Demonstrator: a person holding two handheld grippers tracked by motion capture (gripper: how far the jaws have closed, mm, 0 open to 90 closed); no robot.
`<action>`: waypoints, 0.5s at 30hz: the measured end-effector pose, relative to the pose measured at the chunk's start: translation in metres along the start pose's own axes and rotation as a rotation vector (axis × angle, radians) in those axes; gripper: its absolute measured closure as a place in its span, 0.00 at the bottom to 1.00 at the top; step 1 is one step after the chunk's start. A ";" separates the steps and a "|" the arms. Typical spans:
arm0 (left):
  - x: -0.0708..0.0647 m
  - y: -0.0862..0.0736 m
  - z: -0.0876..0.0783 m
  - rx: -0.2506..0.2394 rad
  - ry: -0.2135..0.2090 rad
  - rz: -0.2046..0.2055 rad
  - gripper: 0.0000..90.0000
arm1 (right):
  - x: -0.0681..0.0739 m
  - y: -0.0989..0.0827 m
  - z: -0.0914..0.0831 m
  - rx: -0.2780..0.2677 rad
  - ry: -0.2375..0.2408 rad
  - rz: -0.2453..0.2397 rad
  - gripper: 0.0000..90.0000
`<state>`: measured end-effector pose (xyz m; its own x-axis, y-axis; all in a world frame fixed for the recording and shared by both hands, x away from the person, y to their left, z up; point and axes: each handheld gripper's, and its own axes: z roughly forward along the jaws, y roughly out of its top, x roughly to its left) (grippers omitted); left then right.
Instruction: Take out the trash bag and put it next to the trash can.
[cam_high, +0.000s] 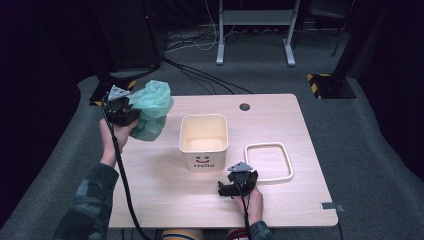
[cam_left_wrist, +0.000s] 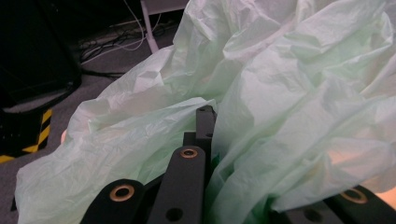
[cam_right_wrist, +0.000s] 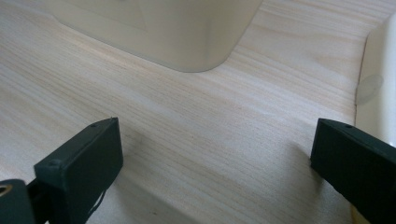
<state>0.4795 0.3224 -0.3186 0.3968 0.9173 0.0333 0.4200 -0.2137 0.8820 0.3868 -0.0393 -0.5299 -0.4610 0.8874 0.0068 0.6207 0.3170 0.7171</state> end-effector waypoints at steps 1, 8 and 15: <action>0.002 -0.002 0.002 0.007 0.003 -0.004 0.98 | 0.000 0.000 0.000 0.000 0.000 0.000 0.02; 0.008 -0.021 0.018 0.057 0.033 -0.014 0.98 | 0.000 0.000 0.000 -0.001 -0.002 0.000 0.02; 0.005 -0.044 0.049 0.113 0.055 -0.027 0.97 | -0.001 0.000 0.000 -0.003 -0.002 0.001 0.02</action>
<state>0.5035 0.3199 -0.3800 0.3396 0.9398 0.0386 0.5203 -0.2218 0.8247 0.3870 -0.0400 -0.5299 -0.4588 0.8885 0.0064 0.6192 0.3146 0.7194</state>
